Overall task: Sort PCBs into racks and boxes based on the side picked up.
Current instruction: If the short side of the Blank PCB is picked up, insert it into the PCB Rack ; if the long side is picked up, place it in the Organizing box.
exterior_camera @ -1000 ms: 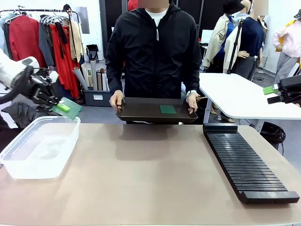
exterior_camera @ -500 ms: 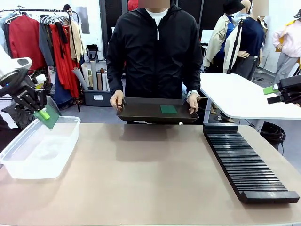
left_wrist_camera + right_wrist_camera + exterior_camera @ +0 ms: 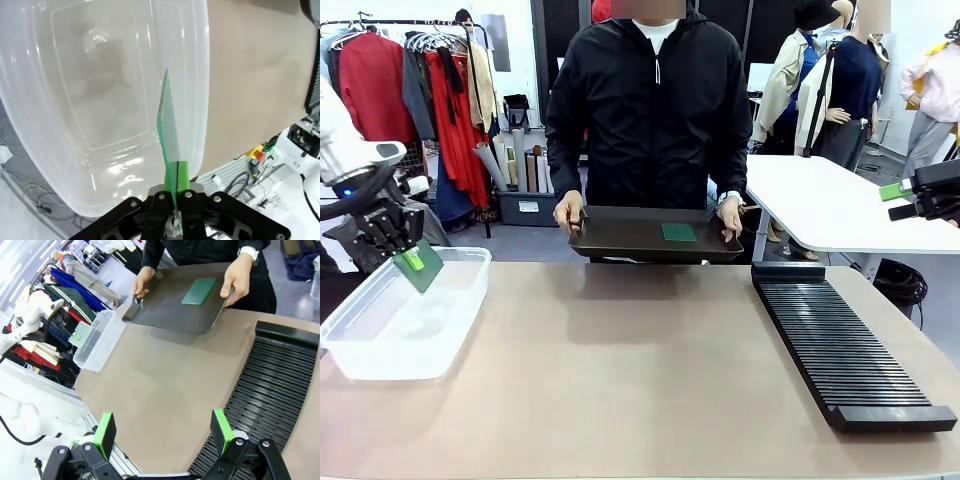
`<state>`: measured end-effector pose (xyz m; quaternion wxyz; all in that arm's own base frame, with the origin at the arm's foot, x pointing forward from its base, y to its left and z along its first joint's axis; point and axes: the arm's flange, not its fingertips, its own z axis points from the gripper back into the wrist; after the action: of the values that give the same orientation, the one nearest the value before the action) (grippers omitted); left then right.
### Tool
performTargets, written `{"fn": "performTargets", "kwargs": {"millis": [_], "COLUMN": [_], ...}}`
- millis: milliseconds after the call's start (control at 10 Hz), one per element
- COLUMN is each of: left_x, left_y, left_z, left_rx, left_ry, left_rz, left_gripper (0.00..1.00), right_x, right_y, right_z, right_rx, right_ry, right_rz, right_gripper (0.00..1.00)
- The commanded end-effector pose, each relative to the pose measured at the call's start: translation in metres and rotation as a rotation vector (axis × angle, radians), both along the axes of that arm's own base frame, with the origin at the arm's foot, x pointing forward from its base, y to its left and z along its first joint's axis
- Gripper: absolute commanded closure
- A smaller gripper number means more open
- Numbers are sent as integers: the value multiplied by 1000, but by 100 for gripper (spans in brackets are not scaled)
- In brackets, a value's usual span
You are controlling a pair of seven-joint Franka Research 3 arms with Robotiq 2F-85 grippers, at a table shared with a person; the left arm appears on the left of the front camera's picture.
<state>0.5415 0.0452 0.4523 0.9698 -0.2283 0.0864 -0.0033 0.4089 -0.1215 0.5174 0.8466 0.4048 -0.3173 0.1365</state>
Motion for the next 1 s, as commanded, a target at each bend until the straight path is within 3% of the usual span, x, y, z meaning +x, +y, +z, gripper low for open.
{"fn": "performTargets", "kwargs": {"millis": [0,200,500,900], "left_x": [14,27,36,33], "left_y": [-1,-9,-16,-12], "left_z": [-18,-54,-88,-107], "left_rx": [7,14,-10,-19], "left_ry": [31,67,48,27], "left_rz": [-38,-61,-71,-47], "left_gripper": [100,100,100,100], "right_x": [1,1,1,1], "right_y": [1,1,1,1], "right_z": [3,3,3,3], "right_rx": [20,20,20,20], "right_ry": [-2,-2,-2,-2], "right_rz": [-2,-2,-2,-2], "right_gripper": [0,0,0,0]}}
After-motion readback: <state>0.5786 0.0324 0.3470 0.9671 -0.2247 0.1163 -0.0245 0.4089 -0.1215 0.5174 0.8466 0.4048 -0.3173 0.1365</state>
